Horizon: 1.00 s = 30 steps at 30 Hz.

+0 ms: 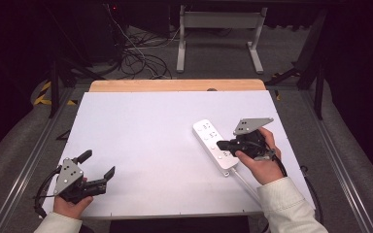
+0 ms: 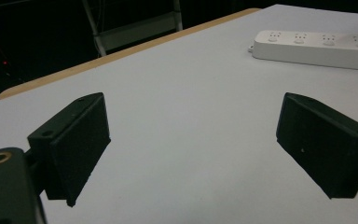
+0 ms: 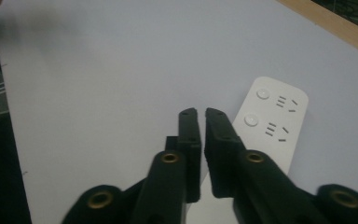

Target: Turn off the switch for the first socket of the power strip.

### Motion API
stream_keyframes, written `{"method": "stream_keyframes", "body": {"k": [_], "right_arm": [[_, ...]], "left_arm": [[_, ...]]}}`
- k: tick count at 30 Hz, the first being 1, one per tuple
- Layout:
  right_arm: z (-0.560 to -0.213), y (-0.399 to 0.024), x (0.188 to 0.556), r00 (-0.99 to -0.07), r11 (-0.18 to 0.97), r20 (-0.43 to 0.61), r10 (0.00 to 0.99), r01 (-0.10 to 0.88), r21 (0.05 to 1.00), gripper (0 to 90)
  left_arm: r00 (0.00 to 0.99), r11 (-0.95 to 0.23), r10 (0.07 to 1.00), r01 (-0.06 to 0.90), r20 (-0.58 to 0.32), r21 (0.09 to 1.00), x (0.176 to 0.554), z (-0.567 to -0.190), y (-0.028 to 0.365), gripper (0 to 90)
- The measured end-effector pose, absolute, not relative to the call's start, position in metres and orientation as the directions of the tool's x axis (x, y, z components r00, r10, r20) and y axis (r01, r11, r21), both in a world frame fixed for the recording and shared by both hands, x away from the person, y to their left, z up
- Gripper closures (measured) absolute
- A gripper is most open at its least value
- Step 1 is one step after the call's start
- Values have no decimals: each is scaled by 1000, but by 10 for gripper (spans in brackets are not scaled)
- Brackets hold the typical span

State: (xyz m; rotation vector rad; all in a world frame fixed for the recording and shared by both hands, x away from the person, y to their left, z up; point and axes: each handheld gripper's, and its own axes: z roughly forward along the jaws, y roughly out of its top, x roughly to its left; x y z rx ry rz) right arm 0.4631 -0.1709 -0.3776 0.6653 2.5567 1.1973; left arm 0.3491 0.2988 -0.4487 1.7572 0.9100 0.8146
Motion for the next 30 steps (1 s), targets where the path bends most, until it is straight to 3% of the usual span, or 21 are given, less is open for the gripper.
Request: {"method": "stream_keyframes", "body": {"k": [30], "right_arm": [[-393, -141, 500, -855, 748, -4, 519, 451, 486, 900]], "left_arm": [[501, -272, 856, 230, 126, 934, 350, -449, 299, 107]]}}
